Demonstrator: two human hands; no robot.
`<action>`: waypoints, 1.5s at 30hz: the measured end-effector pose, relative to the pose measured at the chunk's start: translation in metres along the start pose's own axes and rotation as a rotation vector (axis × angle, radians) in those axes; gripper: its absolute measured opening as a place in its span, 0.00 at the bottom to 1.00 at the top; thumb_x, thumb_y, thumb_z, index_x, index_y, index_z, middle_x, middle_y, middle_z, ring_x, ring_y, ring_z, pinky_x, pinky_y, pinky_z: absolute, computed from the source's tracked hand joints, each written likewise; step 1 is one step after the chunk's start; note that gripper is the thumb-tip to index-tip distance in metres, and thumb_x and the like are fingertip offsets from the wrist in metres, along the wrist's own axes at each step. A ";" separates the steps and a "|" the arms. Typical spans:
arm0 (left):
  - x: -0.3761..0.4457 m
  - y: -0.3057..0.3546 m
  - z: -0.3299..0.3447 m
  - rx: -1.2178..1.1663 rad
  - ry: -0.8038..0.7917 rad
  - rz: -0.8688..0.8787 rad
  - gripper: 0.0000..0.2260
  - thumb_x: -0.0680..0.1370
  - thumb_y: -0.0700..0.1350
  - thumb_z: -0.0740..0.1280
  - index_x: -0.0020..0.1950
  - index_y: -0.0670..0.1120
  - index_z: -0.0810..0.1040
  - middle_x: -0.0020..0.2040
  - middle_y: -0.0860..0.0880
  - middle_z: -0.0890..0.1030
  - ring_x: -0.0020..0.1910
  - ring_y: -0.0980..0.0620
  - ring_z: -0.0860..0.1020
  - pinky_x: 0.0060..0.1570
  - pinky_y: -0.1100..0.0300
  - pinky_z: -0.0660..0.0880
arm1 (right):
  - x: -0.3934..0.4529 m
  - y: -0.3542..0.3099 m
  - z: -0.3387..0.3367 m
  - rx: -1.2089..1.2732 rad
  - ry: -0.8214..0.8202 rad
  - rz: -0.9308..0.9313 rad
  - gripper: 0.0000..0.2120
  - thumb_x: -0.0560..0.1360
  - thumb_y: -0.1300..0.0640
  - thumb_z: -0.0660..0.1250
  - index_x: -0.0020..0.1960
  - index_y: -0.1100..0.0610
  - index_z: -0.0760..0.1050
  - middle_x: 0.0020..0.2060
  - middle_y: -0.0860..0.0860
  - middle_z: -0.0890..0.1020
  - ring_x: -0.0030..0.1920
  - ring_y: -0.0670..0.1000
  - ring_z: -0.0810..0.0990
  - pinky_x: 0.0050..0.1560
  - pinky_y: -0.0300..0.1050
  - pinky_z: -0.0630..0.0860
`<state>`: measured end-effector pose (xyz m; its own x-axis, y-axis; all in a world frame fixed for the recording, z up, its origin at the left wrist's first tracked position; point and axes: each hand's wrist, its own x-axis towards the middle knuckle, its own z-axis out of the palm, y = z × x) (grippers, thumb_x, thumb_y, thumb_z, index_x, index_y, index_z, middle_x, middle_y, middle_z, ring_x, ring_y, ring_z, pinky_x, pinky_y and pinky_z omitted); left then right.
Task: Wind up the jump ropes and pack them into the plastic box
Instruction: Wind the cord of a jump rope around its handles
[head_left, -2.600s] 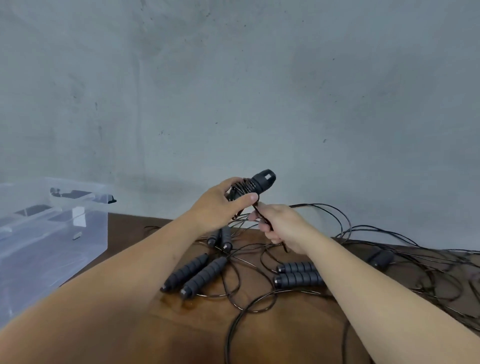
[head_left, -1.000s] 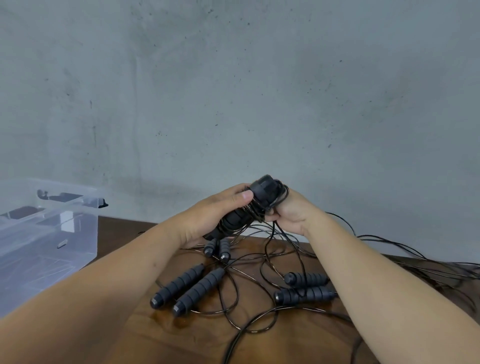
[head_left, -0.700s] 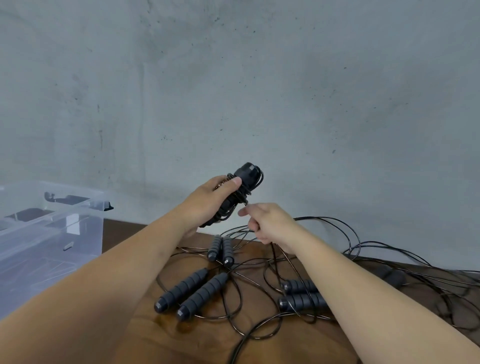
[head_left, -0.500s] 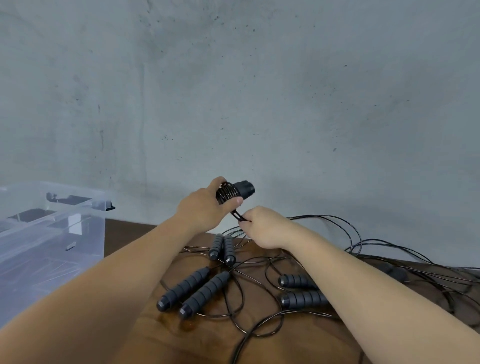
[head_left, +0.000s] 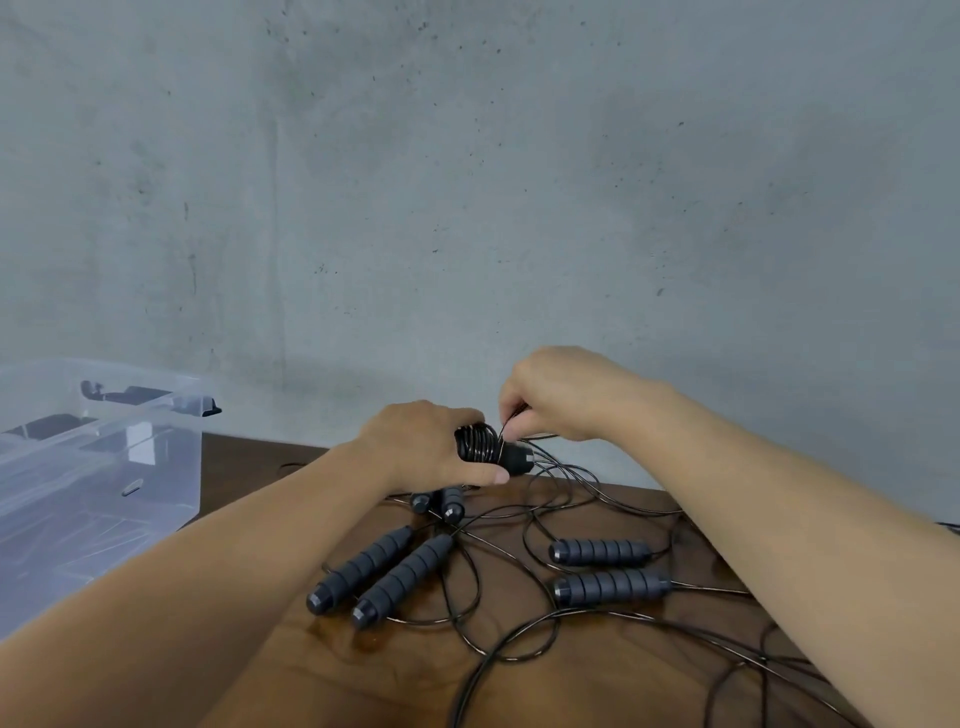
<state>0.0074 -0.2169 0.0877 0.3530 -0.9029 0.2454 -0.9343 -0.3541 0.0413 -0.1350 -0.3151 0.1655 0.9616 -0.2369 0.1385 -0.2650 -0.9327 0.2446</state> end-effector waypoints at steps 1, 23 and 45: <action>-0.001 -0.001 0.000 -0.087 -0.029 0.026 0.31 0.67 0.77 0.60 0.64 0.61 0.72 0.45 0.56 0.78 0.47 0.53 0.76 0.43 0.57 0.70 | 0.001 0.004 0.000 0.041 0.001 -0.004 0.09 0.73 0.46 0.72 0.49 0.49 0.84 0.41 0.46 0.84 0.44 0.48 0.80 0.43 0.44 0.76; -0.001 -0.008 0.009 -1.537 -0.272 -0.128 0.31 0.73 0.62 0.64 0.61 0.35 0.78 0.53 0.34 0.82 0.46 0.40 0.82 0.56 0.47 0.77 | -0.011 0.015 0.066 1.336 -0.016 0.285 0.11 0.82 0.65 0.56 0.49 0.59 0.76 0.37 0.54 0.78 0.36 0.50 0.79 0.41 0.42 0.82; 0.005 0.041 0.039 -0.323 0.210 -0.195 0.36 0.75 0.65 0.60 0.78 0.52 0.54 0.71 0.52 0.65 0.66 0.48 0.71 0.60 0.52 0.70 | 0.023 -0.001 0.110 1.594 0.198 0.789 0.16 0.80 0.49 0.64 0.47 0.63 0.76 0.33 0.56 0.77 0.25 0.52 0.71 0.22 0.41 0.67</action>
<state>-0.0271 -0.2451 0.0525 0.5381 -0.7453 0.3936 -0.8304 -0.3887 0.3992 -0.1049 -0.3499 0.0628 0.6003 -0.7912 -0.1166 -0.1785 0.0096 -0.9839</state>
